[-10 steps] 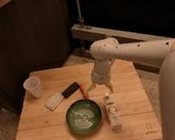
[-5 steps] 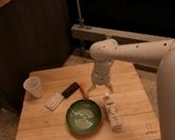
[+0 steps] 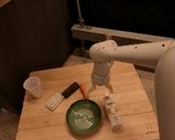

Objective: Place the white sponge in the ceramic cup

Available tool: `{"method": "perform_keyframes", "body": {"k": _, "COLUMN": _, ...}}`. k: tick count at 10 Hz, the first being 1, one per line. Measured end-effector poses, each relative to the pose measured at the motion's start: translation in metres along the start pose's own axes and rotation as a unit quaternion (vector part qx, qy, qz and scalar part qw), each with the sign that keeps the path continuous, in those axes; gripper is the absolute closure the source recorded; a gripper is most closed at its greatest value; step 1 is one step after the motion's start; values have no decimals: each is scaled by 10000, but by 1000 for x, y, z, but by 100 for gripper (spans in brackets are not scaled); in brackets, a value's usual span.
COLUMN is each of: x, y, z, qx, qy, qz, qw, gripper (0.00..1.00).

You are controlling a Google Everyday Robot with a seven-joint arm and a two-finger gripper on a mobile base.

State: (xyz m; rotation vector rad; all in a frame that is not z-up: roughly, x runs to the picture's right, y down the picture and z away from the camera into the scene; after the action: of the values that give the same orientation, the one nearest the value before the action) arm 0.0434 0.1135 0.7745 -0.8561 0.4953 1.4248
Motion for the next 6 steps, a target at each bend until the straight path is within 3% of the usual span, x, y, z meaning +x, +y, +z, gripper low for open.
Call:
{"method": "perform_keyframes", "body": {"k": 2, "x": 4, "y": 7, "z": -5, "qx": 93, "qy": -205, "qz": -48, "qw": 9997, "gripper": 20}}
{"method": "perform_keyframes", "body": {"k": 4, "x": 21, "y": 30, "z": -22, "qx": 33, "qy": -503, "qz": -160, "qw": 9986, "gripper": 20}}
{"method": "perform_keyframes", "body": {"k": 6, "x": 55, "y": 78, "z": -48, "qx": -180, "qy": -853, "qz": -307, "qw": 9957, "gripper": 20}}
